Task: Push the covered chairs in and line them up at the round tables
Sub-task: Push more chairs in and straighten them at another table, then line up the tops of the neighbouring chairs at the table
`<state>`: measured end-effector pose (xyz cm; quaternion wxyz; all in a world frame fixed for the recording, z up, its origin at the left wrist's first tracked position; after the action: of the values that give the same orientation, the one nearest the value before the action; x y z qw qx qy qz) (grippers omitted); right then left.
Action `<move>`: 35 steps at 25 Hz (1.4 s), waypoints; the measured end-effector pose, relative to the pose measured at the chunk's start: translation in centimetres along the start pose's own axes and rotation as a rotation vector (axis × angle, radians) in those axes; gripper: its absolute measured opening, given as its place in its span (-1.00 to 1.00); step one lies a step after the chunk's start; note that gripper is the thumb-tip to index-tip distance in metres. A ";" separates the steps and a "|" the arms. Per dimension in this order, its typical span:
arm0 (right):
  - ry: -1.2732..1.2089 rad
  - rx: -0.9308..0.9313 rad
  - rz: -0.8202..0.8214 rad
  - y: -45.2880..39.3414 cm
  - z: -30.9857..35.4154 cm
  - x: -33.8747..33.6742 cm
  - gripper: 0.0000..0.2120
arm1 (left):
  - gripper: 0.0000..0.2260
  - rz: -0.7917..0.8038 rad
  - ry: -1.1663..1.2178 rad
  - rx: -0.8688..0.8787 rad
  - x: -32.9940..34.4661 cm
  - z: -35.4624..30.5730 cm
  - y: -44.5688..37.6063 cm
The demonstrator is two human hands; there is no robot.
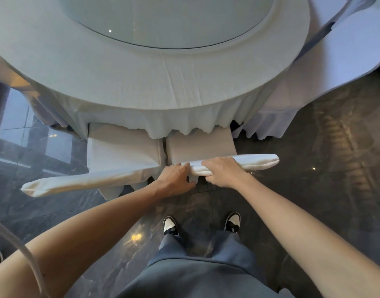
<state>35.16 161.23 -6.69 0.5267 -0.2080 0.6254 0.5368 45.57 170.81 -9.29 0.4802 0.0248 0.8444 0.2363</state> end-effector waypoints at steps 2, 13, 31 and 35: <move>-0.098 0.002 0.001 1.6 -2.5 -0.7 -0.79 | -0.64 0.025 -0.022 0.073 -0.2 -3.2 -1.8; -0.377 0.232 0.295 10.5 -32.1 -2.2 -0.56 | -0.48 0.405 -0.104 0.046 -1.5 -24.5 -18.4; -0.103 0.259 -0.166 9.0 -77.8 -15.9 -0.45 | -0.48 -0.081 -0.005 -0.149 -6.7 -50.1 -53.8; -0.053 0.197 -0.266 5.6 -87.4 -20.7 -0.41 | -0.26 -0.126 0.100 -0.178 -9.1 -56.7 -62.7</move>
<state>-0.10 78.95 2.66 0.6271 -0.2222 0.6280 0.4038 15.47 91.46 -4.30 0.4515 -0.0830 0.8429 0.2806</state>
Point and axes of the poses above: each hand's wrist, its own y-axis away from the middle knuckle, its own x-axis out of the palm, z = x × y, the point moved 6 cm from there along -y, towards the middle knuckle, and after that the axes turned 2 degrees about y, right-handed, at the moved point
